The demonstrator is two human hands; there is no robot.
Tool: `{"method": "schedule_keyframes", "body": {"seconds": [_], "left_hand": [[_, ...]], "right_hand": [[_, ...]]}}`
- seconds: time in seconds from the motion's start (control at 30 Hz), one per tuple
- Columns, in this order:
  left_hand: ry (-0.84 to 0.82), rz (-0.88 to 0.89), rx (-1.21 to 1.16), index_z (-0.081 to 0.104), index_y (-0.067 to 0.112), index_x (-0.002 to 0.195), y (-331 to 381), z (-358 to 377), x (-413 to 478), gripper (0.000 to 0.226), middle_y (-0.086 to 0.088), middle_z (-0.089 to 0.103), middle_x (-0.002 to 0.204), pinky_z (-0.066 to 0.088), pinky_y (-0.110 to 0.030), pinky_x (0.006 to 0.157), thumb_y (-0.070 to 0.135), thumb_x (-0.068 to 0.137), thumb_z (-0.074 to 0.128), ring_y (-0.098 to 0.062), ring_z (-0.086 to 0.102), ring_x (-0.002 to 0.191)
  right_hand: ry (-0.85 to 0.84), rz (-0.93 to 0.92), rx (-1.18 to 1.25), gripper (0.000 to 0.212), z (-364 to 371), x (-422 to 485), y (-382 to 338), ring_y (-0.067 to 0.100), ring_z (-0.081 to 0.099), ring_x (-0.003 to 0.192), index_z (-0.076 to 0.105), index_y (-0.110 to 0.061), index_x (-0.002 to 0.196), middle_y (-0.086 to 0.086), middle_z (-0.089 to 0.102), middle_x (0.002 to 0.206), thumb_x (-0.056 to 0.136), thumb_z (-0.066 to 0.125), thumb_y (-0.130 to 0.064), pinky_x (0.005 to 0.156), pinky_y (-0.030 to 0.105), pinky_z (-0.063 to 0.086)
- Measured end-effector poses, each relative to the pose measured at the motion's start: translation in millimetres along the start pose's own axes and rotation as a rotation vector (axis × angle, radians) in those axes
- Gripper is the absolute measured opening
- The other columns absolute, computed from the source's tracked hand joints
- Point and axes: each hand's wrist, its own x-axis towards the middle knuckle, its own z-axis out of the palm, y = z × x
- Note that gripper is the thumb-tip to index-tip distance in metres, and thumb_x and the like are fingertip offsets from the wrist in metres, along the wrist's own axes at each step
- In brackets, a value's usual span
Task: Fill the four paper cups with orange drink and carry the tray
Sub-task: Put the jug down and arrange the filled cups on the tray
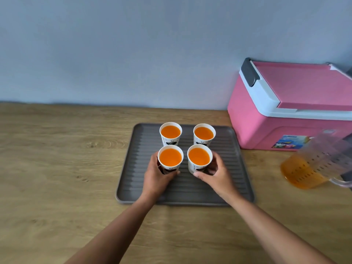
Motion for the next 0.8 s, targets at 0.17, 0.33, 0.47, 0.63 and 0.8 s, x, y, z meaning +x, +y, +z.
{"method": "schedule_keyframes", "body": {"seconds": [0.17, 0.33, 0.47, 0.63, 0.8], "left_hand": [[-0.11, 0.035, -0.106, 0.039, 0.03, 0.138, 1.7, -14.6, 2.6, 0.097, 0.018, 0.052, 0.129, 0.042, -0.014, 0.096, 0.039, 0.057, 0.092, 0.004, 0.051, 0.119], [0.03, 0.044, -0.247, 0.046, 0.029, 0.137, 17.8, -45.6, 30.5, 0.075, 0.004, 0.053, 0.134, 0.044, -0.037, 0.107, 0.066, 0.074, 0.061, -0.009, 0.051, 0.126], [-0.072, -0.013, -0.115, 0.04, 0.025, 0.144, 36.2, -55.5, 75.7, 0.075, 0.001, 0.047, 0.146, 0.042, -0.042, 0.109, 0.045, 0.08, 0.074, -0.014, 0.047, 0.13], [-0.331, -0.09, -0.021, 0.027, 0.024, 0.152, 44.7, -54.0, 105.5, 0.105, -0.001, 0.04, 0.153, 0.037, -0.045, 0.113, 0.037, 0.067, 0.086, -0.021, 0.039, 0.139], [-0.488, -0.123, -0.038, 0.027, 0.026, 0.151, 38.0, -51.4, 116.2, 0.122, 0.006, 0.052, 0.143, 0.034, -0.049, 0.115, 0.042, 0.05, 0.093, -0.014, 0.045, 0.135]], "right_hand": [[0.117, -0.071, 0.021, 0.075, -16.7, 0.2, -23.2, -0.007, 0.062, 0.106, 0.049, -0.029, 0.133, -0.01, 0.063, 0.122, 0.069, 0.082, -0.049, 0.088, 0.017, 0.051], [0.231, -0.12, -0.076, 0.056, -36.6, 41.0, -39.9, 0.018, 0.061, 0.112, 0.048, -0.017, 0.141, 0.006, 0.059, 0.128, 0.091, 0.069, -0.03, 0.091, 0.027, 0.049], [0.087, 0.026, -0.192, 0.077, -45.6, 76.4, -49.6, 0.022, 0.049, 0.133, 0.036, -0.022, 0.151, 0.008, 0.046, 0.15, 0.086, 0.076, -0.029, 0.106, 0.037, 0.044], [-0.137, 0.122, -0.169, 0.089, -48.0, 93.2, -57.6, 0.007, 0.04, 0.132, 0.025, -0.019, 0.157, 0.004, 0.037, 0.158, 0.085, 0.077, -0.021, 0.1, 0.025, 0.036], [-0.205, 0.138, -0.151, 0.086, -47.4, 98.7, -55.1, 0.004, 0.04, 0.127, 0.028, -0.019, 0.156, -0.012, 0.046, 0.137, 0.085, 0.077, -0.017, 0.098, 0.022, 0.035]]}}
